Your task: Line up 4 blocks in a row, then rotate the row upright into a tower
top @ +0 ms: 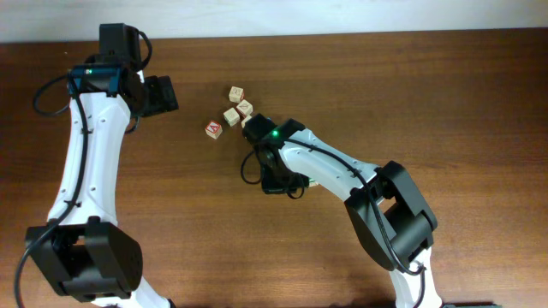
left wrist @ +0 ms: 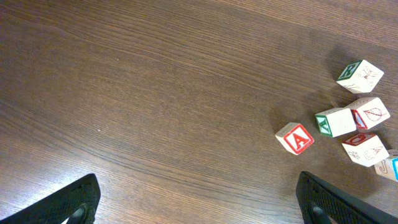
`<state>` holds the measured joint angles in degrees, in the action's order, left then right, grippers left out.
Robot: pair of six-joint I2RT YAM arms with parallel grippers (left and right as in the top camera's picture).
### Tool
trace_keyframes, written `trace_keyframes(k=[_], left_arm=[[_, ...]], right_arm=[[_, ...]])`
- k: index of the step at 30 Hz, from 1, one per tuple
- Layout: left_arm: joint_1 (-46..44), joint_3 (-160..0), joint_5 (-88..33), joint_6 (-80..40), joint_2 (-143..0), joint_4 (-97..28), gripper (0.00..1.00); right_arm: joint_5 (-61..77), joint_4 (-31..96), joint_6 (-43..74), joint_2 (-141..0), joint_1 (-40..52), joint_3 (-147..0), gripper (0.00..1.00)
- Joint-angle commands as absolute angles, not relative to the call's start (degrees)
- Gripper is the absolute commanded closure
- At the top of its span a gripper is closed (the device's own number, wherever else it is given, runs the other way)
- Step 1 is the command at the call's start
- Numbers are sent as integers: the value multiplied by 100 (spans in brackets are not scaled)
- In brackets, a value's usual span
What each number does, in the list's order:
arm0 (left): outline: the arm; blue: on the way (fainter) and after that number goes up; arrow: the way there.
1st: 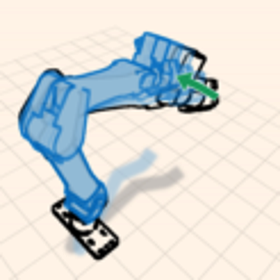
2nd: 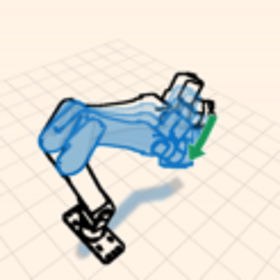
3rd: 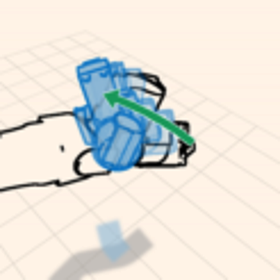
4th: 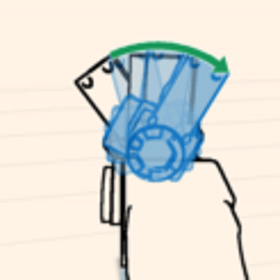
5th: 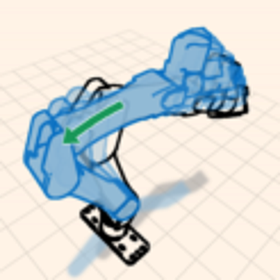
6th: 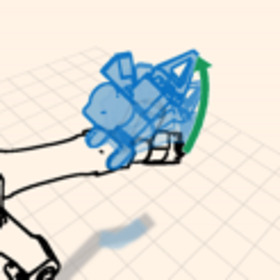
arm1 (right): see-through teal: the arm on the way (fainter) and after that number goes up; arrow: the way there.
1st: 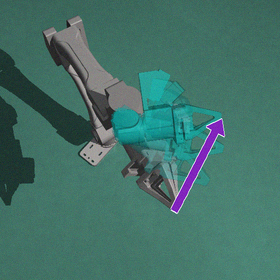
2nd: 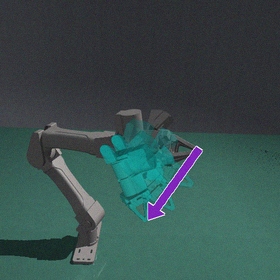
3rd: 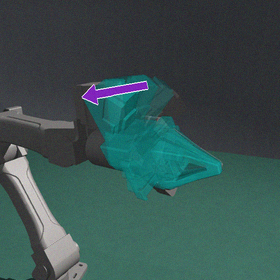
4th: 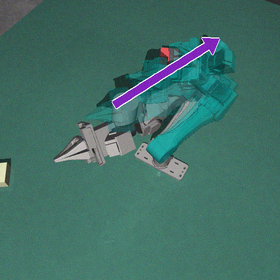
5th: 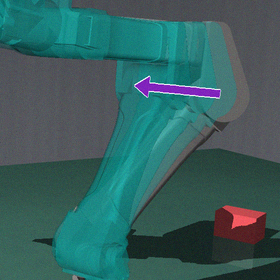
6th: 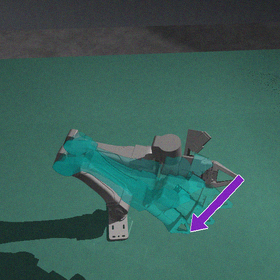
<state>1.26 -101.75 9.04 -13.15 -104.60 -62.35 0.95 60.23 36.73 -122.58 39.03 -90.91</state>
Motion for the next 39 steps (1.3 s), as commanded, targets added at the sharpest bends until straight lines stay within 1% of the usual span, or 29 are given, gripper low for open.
trace_keyframes(k=[1,3,6,9,17,28,31,32,34,35,36,39], left_arm=[[130,-10237,928,-1389,-10468,-6226,1],[130,-10237,928,-1389,-10468,-6226,1],[130,-10237,928,-1389,-10468,-6226,1],[130,-10237,928,-1387,-10468,-6226,1],[130,-10237,928,-1389,-10468,-6226,1],[130,-10237,928,-1389,-10468,-6226,1],[130,-10237,928,-1389,-10468,-6226,1],[130,-10237,928,-1389,-10468,-6226,1],[130,-10237,928,-1389,-10468,-6226,1],[130,-10237,928,-1389,-10468,-6226,1],[130,-10237,928,-1389,-10468,-6226,1],[130,-10237,928,-1389,-10468,-6226,1]], right_arm=[[-75,6386,3474,-11808,3859,-9607,96],[-939,5955,3474,-11590,3848,-9668,96],[-1229,5216,3194,-12184,3778,-9664,96],[-1223,5201,3194,-12425,3739,-9651,96],[-814,5422,3197,-12425,3743,-9502,96],[-707,5640,3197,-12425,3747,-9502,96],[-1133,5332,3072,-12398,3548,-9870,95],[-1116,5483,3022,-12372,3406,-10112,95],[-969,6506,3011,-12280,2974,-10676,95],[-515,6563,2679,-12298,2842,-10604,95],[-508,6567,2681,-12315,2842,-10475,96],[320,7850,2681,-12269,2842,-10269,96]])
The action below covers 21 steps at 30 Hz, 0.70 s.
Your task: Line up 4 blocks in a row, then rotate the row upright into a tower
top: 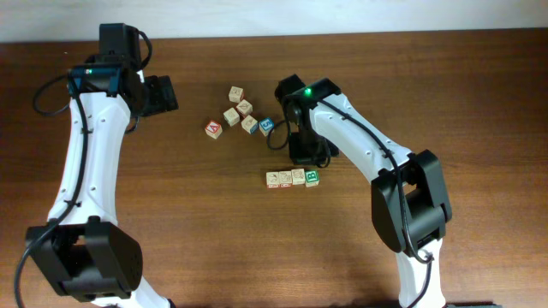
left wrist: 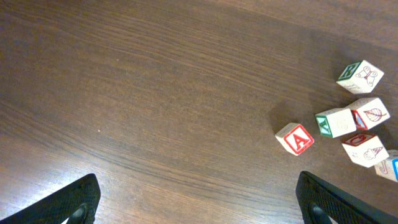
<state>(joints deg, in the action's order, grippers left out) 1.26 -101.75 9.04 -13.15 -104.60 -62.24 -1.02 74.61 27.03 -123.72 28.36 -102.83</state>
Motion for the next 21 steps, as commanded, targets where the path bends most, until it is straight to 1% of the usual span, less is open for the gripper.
trace_keyframes(k=[1,3,4,6,9,17,19,21], left_arm=[[130,-10237,930,-1387,-10468,-6226,1],[130,-10237,928,-1389,-10468,-6226,1],[130,-10237,928,-1389,-10468,-6226,1],[130,-10237,928,-1389,-10468,-6226,1],[130,-10237,928,-1389,-10468,-6226,1],[130,-10237,928,-1389,-10468,-6226,1],[130,-10237,928,-1389,-10468,-6226,1],[130,-10237,928,-1389,-10468,-6226,1]], right_arm=[[346,8388,2681,-12272,2842,-10235,96],[340,8263,2742,-12274,2897,-9992,96],[303,7937,2991,-12274,2923,-9692,96],[272,7306,3074,-12274,3116,-9203,96],[167,7078,3094,-12274,3153,-9203,96],[62,6834,3044,-12274,3153,-9203,96],[64,7150,2945,-12175,3131,-9323,96],[-322,7456,2895,-11622,3070,-9712,96]])
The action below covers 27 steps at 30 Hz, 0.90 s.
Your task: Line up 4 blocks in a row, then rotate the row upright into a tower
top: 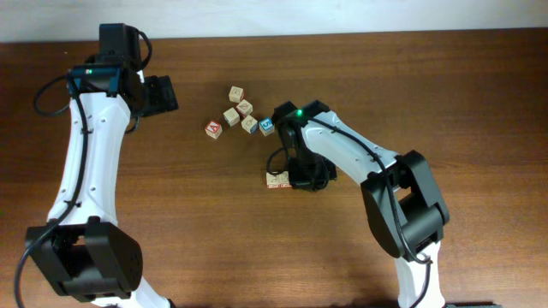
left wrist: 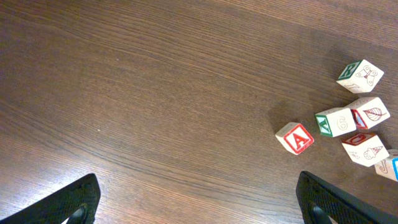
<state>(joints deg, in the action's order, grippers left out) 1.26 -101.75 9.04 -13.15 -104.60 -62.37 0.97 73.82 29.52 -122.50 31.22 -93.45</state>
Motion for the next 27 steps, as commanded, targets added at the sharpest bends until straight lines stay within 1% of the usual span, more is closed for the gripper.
trace_keyframes(k=[1,2,3,5,7,9,12,18,21,22,24,25,26,27], left_arm=[[130,-10237,928,-1389,-10468,-6226,1],[130,-10237,928,-1389,-10468,-6226,1],[130,-10237,928,-1389,-10468,-6226,1],[130,-10237,928,-1389,-10468,-6226,1],[130,-10237,928,-1389,-10468,-6226,1],[130,-10237,928,-1389,-10468,-6226,1],[130,-10237,928,-1389,-10468,-6226,1],[130,-10237,928,-1389,-10468,-6226,1],[130,-10237,928,-1389,-10468,-6224,1],[130,-10237,928,-1389,-10468,-6226,1],[130,-10237,928,-1389,-10468,-6226,1],[128,-10237,928,-1387,-10468,-6226,1],[130,-10237,921,-1389,-10468,-6226,1],[128,-10237,427,-1389,-10468,-6226,1]], right_arm=[[-607,7415,2921,-11445,2864,-9714,96],[-652,7279,2917,-11474,2615,-9668,96],[-644,6869,2917,-11480,2432,-9378,96],[-209,5996,2919,-11480,2429,-8567,96],[99,5428,2939,-11480,2429,-8097,96],[204,5157,2842,-11480,2434,-7959,96],[276,5070,2755,-11480,2434,-7959,96],[189,4954,2679,-11478,2344,-7975,96],[185,5413,2504,-11351,1522,-8357,96],[425,5708,2196,-11045,1122,-8637,96],[1785,6167,1057,-9848,443,-9179,96],[2080,6292,768,-9174,220,-9212,95],[2084,6696,773,-8562,56,-9212,95],[2106,6858,685,-8326,25,-9212,81]])
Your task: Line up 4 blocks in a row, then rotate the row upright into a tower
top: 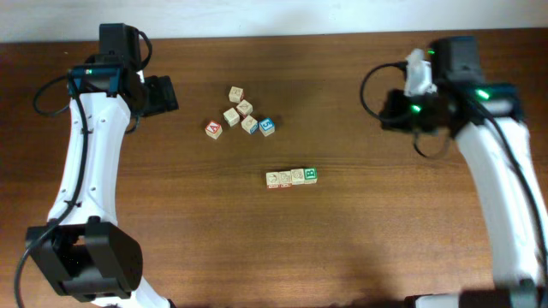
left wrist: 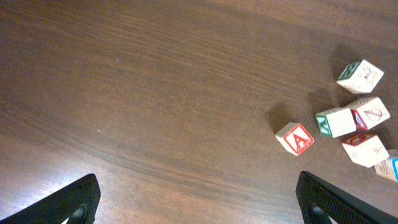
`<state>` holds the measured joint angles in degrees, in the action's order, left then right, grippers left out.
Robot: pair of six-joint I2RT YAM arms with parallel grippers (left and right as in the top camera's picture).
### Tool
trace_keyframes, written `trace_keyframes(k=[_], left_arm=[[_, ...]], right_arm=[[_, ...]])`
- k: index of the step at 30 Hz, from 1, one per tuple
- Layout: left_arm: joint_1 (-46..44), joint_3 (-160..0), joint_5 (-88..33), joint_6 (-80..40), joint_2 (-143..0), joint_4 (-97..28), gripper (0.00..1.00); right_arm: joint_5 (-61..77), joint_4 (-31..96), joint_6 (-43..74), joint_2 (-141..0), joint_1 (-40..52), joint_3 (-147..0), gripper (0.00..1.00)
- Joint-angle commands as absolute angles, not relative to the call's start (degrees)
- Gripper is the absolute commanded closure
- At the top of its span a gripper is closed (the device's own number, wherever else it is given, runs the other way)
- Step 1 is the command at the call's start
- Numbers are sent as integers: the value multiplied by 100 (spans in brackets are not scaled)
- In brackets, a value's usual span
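Note:
A short row of letter blocks [top: 292, 177] lies side by side at the table's middle, a green-faced block [top: 311, 174] at its right end. A loose cluster sits farther back: a red A block [top: 214, 129] [left wrist: 295, 138], a blue block [top: 267, 127] and others [top: 236, 93]. My left gripper [top: 160, 94] [left wrist: 199, 208] hovers left of the cluster, open and empty, its fingertips [left wrist: 74, 202] wide apart. My right gripper [top: 396, 111] hangs over bare wood far right of the row. Its jaws do not show clearly.
The left wrist view shows more cluster blocks: a green one [left wrist: 336, 122], a red leaf one [left wrist: 372, 113] and a green-topped one [left wrist: 360, 76]. The table's far edge [top: 282, 36] meets a pale wall.
My right arm has left the row of blocks at the table's middle and now stands far to the right near the back. The whole row is uncovered. The left arm has not moved.
My right gripper was first low at the table's middle, covering the row. Then it stood just behind the row, which lay in full view. Then it was down on the row's right part. Now it is away at the right. The left arm stayed still throughout.

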<state>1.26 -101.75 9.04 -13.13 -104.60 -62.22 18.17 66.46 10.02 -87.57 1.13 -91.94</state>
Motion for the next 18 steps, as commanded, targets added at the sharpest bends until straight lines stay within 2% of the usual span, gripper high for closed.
trace_keyframes(k=[1,2,3,5,7,10,12,14,18], left_arm=[[128,-10237,-327,-1389,-10468,-6289,1],[128,-10237,-1417,-1387,-10468,-6326,1],[54,-10178,-2495,-1389,-10497,-6329,4],[-617,-9603,-2300,-1391,-10578,-6169,100],[-1262,-8764,-1822,-1890,-10608,-5719,100],[-1503,-6340,-2834,-2711,-10608,-3033,100],[-1651,-5712,-2808,-3000,-10608,-2250,100],[-1852,-5437,-2762,-3148,-10608,-1806,100],[-1865,-5435,-2875,-2987,-10608,-1739,100]], right_arm=[[2108,6978,377,-8294,27,-9205,79],[2241,7017,311,-8455,25,-9024,82],[2698,6943,21,-8718,36,-8646,93],[2703,6831,23,-9282,36,-8307,96],[2676,6394,113,-9502,36,-8040,96],[3382,5339,196,-9690,36,-6941,96],[3406,5113,220,-9690,36,-6652,96],[3385,4974,349,-9692,36,-6652,96],[3382,4923,344,-9692,36,-6652,96]])
